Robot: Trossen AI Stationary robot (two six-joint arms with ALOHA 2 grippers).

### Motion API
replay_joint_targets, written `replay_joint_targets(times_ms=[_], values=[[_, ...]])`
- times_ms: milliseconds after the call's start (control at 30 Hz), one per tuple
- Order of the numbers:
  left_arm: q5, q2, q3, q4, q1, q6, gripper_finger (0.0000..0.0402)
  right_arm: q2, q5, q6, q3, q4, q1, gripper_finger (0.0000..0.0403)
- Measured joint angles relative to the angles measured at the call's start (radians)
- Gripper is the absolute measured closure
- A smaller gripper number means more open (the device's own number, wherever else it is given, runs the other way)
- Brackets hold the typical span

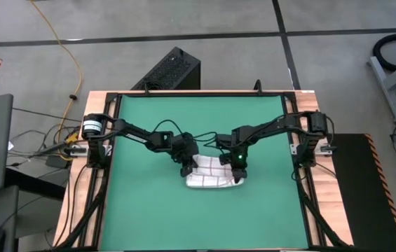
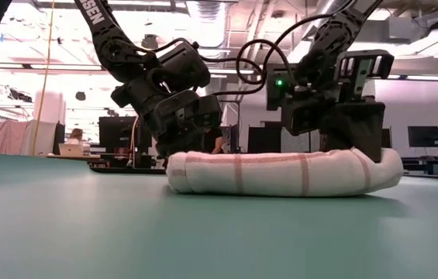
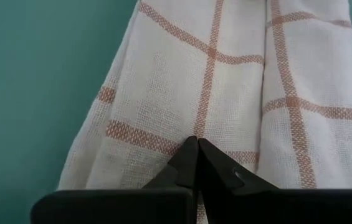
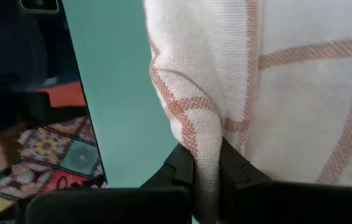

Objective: Roll towel into tight, uniform cylinder
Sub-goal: Roll the white towel

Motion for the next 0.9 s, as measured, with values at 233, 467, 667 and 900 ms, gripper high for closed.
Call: replay_joint_targets(times_ms=[233,467,667,900], values=[[0.018,0.0,-0.001,-0.001,0.0,-0.031,0.0401,0.0,-0.05,0.039,0.0,-0.046,-0.084,0.0366],[0.019,-0.011,-0.002,-0.006,0.0,-0.053,0.0401,0.0,-0.057,0.085,0.0,-0.061,-0.159,0.0366],[0.014,-0.05,-0.006,-0.036,-0.002,-0.073,0.0401,0.0,-0.033,0.127,0.0,-0.055,-0.195,0.0366],[-0.007,-0.122,-0.006,-0.117,-0.002,-0.069,0.0402,0.0,0.004,0.131,0.0,-0.048,-0.219,0.0366]])
